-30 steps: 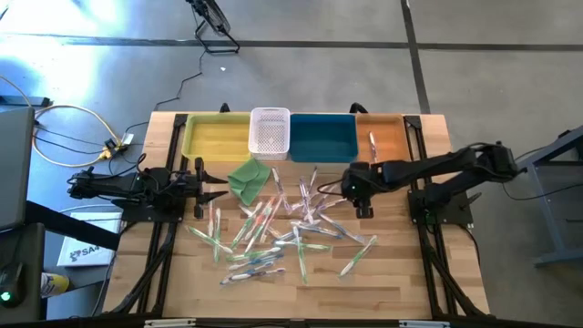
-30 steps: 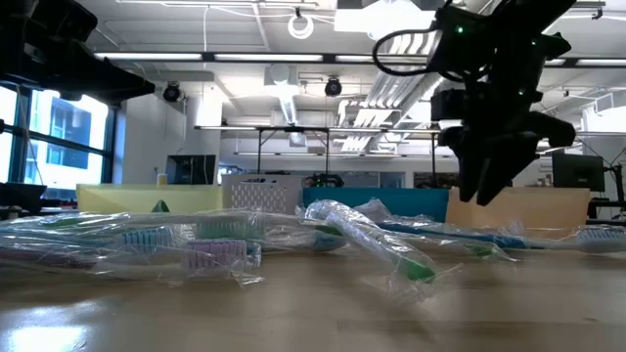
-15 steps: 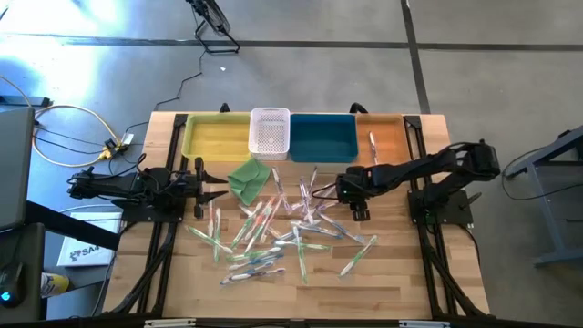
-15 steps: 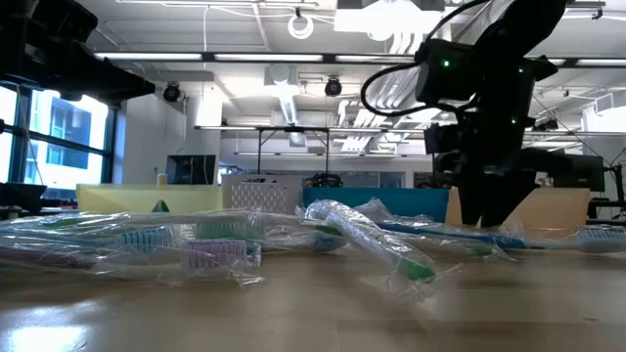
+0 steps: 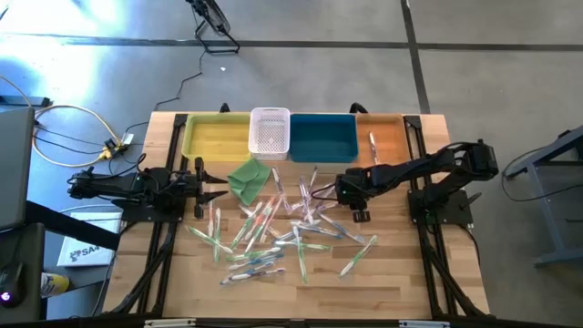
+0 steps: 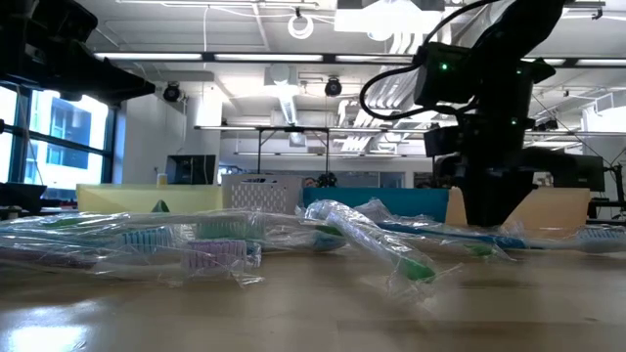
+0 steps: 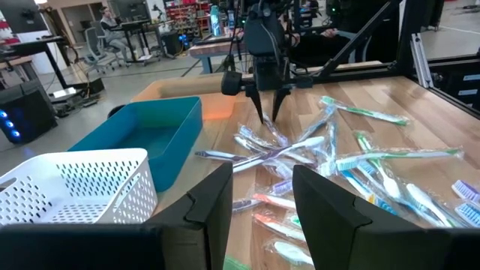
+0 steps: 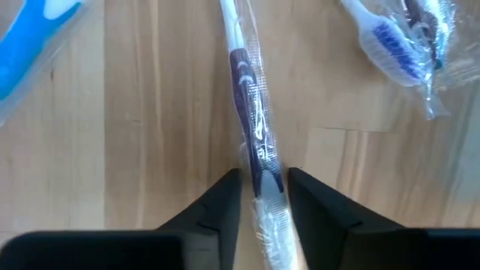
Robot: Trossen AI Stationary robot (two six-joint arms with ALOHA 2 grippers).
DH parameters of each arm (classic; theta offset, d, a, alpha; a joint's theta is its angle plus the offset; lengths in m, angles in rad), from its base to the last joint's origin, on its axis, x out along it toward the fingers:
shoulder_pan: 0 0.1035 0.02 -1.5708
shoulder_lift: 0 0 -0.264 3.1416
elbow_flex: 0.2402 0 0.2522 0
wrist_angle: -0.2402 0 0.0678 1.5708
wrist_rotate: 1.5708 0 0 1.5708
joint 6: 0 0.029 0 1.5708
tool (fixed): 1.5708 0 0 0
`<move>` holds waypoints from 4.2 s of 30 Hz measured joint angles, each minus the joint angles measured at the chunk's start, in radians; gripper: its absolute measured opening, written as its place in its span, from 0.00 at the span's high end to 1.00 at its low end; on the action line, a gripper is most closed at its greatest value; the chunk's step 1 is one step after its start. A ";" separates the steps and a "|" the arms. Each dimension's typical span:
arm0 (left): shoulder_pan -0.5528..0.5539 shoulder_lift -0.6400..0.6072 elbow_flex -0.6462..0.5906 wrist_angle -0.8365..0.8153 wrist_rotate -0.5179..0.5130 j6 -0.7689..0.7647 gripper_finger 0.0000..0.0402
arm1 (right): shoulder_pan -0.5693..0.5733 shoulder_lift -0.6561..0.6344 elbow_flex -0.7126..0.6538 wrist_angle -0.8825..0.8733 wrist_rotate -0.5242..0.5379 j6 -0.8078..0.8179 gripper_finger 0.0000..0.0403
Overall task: Pick & Place Toothbrushes
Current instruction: Put the violet toothbrush into the orange bin
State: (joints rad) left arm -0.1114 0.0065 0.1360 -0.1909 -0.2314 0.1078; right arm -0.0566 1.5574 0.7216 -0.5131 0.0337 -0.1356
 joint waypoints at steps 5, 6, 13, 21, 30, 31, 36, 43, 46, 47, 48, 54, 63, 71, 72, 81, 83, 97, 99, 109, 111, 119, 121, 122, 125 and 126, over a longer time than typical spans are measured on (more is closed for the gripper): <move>0.000 0.000 0.000 0.000 0.000 0.000 0.66 | 0.001 0.000 0.000 -0.007 0.000 0.000 0.90; 0.000 0.000 0.000 0.000 0.000 0.000 0.66 | 0.001 0.000 0.000 -0.009 0.001 0.000 0.91; 0.000 0.000 0.000 0.000 0.000 0.000 0.66 | 0.011 0.001 0.000 -0.046 0.003 0.006 0.91; 0.000 0.000 0.000 0.000 0.001 0.000 0.66 | 0.041 -0.025 -0.004 -0.072 0.004 0.011 0.94; 0.000 0.000 0.000 0.000 0.005 0.000 0.66 | 0.044 -0.097 -0.006 -0.112 0.005 0.057 0.97; 0.000 0.000 0.000 0.000 0.005 0.000 0.66 | 0.044 -0.102 -0.006 -0.117 0.006 0.057 0.97; 0.000 0.000 0.000 0.001 0.005 0.000 0.66 | 0.044 -0.125 -0.005 -0.123 0.001 0.064 0.97; 0.000 0.000 0.000 0.001 0.003 0.000 0.66 | 0.044 -0.136 -0.004 -0.137 -0.018 0.064 0.97; 0.000 0.000 0.000 0.001 0.003 0.000 0.66 | 0.044 -0.136 -0.004 -0.136 -0.027 0.065 0.97; 0.000 0.000 0.000 0.001 0.002 0.000 0.66 | 0.044 -0.136 -0.004 -0.136 -0.034 0.065 0.97; 0.000 0.000 0.000 0.001 0.000 0.000 0.66 | 0.044 -0.136 -0.004 -0.136 -0.039 0.070 0.97; 0.000 0.000 0.000 0.001 0.000 0.000 0.66 | 0.044 -0.136 -0.002 -0.139 -0.067 0.090 0.97; 0.000 0.000 0.000 0.002 0.000 0.000 0.66 | 0.044 -0.136 0.104 -0.215 -0.040 0.080 0.97; 0.000 0.000 0.000 0.002 0.000 0.000 0.66 | 0.034 -0.145 0.249 -0.331 0.164 0.110 0.97; 0.000 0.000 0.000 0.002 0.000 0.000 0.66 | 0.026 -0.156 0.254 -0.333 0.195 0.117 0.97; 0.000 0.000 0.000 0.002 0.001 0.000 0.66 | -0.104 -0.380 0.256 -0.338 0.284 0.205 0.97; 0.000 0.000 0.000 0.002 0.001 0.000 0.66 | -0.144 -0.437 0.256 -0.329 0.284 0.236 0.97; 0.000 0.000 0.000 0.002 0.002 0.023 0.66 | -0.359 -0.508 0.197 -0.295 0.579 0.586 0.97; 0.000 0.000 0.000 0.002 0.002 0.023 0.66 | -0.386 -0.506 0.155 -0.295 0.565 0.616 0.97; 0.000 0.000 0.000 0.001 0.005 0.023 0.66 | -0.536 -0.498 0.019 -0.207 0.448 0.696 0.97; 0.000 0.000 0.000 0.001 0.005 0.023 0.66 | -0.555 -0.492 0.019 -0.208 0.434 0.709 0.97; 0.000 0.000 0.000 0.001 0.004 0.023 0.66 | -0.568 -0.384 0.020 -0.206 0.407 0.717 0.97; 0.000 0.000 0.000 0.001 0.003 0.023 0.66 | -0.568 -0.349 0.020 -0.201 0.406 0.711 0.97; 0.000 0.000 0.000 0.001 0.003 0.023 0.66 | -0.568 -0.330 0.020 -0.193 0.407 0.710 0.97; 0.000 0.000 0.000 0.001 0.003 0.022 0.66 | -0.568 -0.276 0.020 -0.177 0.405 0.709 0.97; 0.000 0.000 0.000 0.000 0.000 0.022 0.66 | -0.568 -0.262 0.020 -0.176 0.406 0.708 0.97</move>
State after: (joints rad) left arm -0.1116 0.0065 0.1360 -0.1912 -0.2309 0.1299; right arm -0.6247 1.2955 0.7414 -0.6895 0.4393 0.5728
